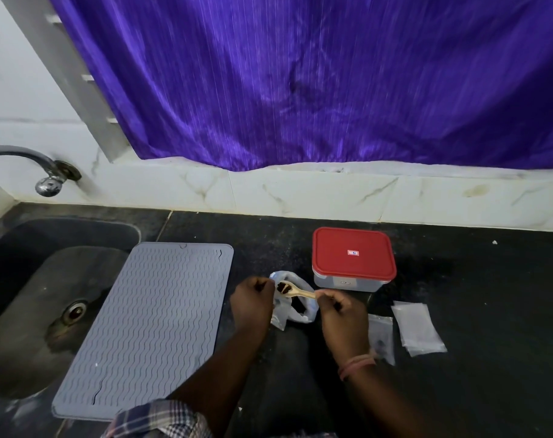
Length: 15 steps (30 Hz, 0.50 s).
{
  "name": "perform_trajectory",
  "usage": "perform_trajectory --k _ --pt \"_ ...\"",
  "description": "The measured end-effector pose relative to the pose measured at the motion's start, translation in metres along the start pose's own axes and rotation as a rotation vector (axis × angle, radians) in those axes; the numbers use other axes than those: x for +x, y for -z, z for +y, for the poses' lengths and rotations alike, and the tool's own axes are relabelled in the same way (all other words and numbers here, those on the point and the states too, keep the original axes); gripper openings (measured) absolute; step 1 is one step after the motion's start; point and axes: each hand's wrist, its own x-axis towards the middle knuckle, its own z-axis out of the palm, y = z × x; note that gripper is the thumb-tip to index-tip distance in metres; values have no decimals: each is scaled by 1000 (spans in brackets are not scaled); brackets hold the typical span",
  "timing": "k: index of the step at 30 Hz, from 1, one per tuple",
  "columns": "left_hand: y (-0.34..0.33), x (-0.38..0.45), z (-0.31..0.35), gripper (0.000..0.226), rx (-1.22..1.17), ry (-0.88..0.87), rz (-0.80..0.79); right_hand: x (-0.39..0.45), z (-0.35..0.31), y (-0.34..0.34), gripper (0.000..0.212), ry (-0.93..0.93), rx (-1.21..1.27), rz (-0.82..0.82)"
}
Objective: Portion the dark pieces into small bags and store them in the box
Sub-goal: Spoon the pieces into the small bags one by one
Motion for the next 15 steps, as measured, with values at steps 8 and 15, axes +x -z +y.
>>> perform_trajectory --k 8,15 --pt "1 -1 4 9 -73 6 -45 -7 7 1 35 627 -619 -241" --pt "8 1 -3 10 2 67 20 3 6 7 25 456 -349 -40"
